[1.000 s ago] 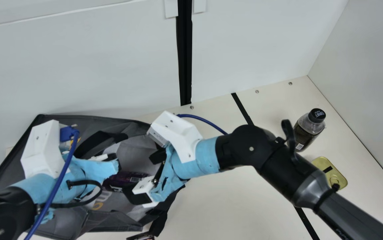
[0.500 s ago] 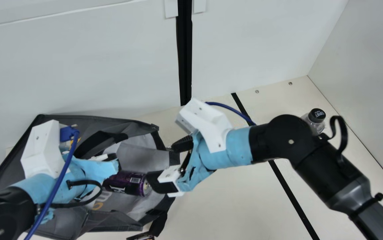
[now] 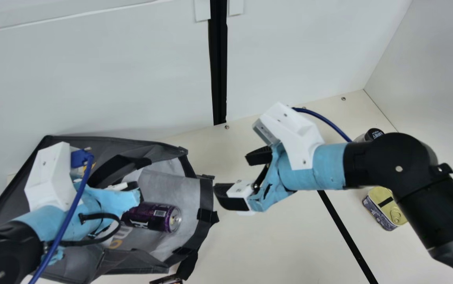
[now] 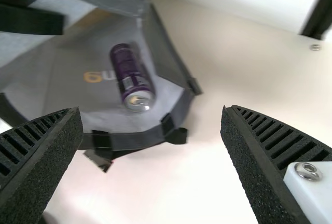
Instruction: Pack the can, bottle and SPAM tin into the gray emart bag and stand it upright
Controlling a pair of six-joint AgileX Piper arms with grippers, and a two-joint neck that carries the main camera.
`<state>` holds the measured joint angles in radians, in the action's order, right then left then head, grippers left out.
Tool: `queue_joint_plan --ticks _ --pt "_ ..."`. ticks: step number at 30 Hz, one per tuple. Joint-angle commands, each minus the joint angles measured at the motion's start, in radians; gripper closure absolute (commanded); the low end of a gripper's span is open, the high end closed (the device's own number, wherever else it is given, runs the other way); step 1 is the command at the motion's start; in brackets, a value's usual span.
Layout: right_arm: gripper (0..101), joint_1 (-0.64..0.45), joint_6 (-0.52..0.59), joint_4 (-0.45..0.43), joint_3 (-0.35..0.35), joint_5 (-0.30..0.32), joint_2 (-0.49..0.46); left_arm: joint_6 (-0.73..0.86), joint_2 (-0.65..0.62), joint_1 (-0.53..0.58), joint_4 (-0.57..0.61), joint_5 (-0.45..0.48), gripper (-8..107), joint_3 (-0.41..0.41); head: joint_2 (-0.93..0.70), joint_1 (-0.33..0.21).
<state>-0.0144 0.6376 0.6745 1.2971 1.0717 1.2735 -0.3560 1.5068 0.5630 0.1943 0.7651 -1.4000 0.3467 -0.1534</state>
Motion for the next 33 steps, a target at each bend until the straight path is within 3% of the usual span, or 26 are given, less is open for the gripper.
queue_joint_plan --ticks 1,33 --pt "6 -0.024 -0.007 -0.018 -0.002 0.0 -0.009 0.0 0.0 0.0 0.0 0.0 107 0.0 0.002 -0.021" --pt "6 -0.232 -0.254 -0.481 -0.002 -0.059 -0.145 0.0 0.0 0.0 0.0 0.0 107 0.0 0.002 -0.021"
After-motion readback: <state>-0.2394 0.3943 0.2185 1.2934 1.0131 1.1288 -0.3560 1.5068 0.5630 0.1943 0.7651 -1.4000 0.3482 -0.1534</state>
